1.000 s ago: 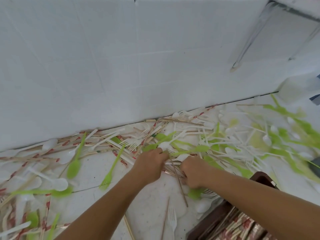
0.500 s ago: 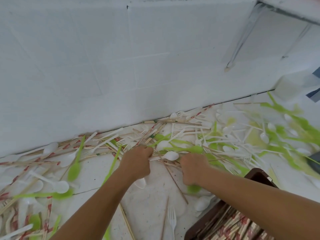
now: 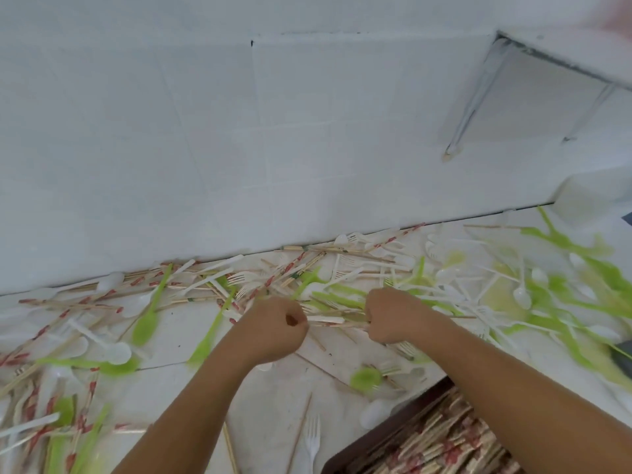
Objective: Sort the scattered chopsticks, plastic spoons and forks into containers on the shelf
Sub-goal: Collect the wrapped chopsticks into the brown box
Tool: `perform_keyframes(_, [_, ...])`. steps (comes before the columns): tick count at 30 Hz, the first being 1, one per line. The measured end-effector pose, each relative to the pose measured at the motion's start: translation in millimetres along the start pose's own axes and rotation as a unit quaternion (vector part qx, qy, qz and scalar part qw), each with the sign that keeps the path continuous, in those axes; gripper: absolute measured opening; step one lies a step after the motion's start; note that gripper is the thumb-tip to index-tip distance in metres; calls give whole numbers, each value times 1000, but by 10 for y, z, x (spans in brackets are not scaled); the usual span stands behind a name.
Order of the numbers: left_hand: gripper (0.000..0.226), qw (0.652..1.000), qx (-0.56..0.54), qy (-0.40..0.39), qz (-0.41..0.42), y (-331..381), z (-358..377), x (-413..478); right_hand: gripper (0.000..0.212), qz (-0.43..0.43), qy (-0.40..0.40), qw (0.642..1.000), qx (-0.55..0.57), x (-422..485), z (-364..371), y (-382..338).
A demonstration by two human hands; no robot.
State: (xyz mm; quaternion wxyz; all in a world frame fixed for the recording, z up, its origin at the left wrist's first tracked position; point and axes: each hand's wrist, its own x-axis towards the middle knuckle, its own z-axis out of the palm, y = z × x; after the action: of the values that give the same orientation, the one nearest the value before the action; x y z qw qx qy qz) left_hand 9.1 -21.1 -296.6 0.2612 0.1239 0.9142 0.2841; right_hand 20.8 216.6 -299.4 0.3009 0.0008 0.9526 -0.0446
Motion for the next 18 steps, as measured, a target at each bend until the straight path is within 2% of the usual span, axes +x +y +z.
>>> perform_keyframes(2, [24, 981, -131, -130, -59, 161, 139, 7, 25, -14, -4, 999, 32, -58, -187, 187])
perform_keyframes(3, [29, 968, -173, -165, -74, 206, 208, 33, 28, -16, -4, 999, 47, -91, -283, 264])
perform_keyframes(5, [41, 944, -258, -179, -100, 302, 365, 97, 38, -11, -3, 995, 94, -125, -424, 414])
perform_keyframes(6, [48, 923, -326, -170, -117, 355, 446, 135, 37, -14, -8, 994, 112, -124, -468, 465])
perform_keyframes(8, [55, 841, -501, -150, -141, 462, 588, 229, 25, -41, -30, 990, 130, -122, -490, 485])
perform_keyframes(10, [43, 745, -642, -129, -126, 556, 676, 296, 11, -65, -50, 986, 147, -112, -437, 427])
perform_keyframes(11, [36, 722, -674, -108, -116, 589, 700, 309, 6, -73, -52, 984, 155, -118, -390, 397])
perform_keyframes(14, [23, 717, -687, -65, -104, 639, 715, 306, 12, -88, -44, 979, 177, -158, -288, 367])
perform_keyframes(16, [19, 715, -689, -46, -111, 653, 700, 260, 9, -91, -60, 968, 225, -184, -270, 392])
perform_keyframes(18, [17, 734, -670, -23, -106, 619, 678, 220, 8, -80, -88, 953, 280, -198, -257, 424])
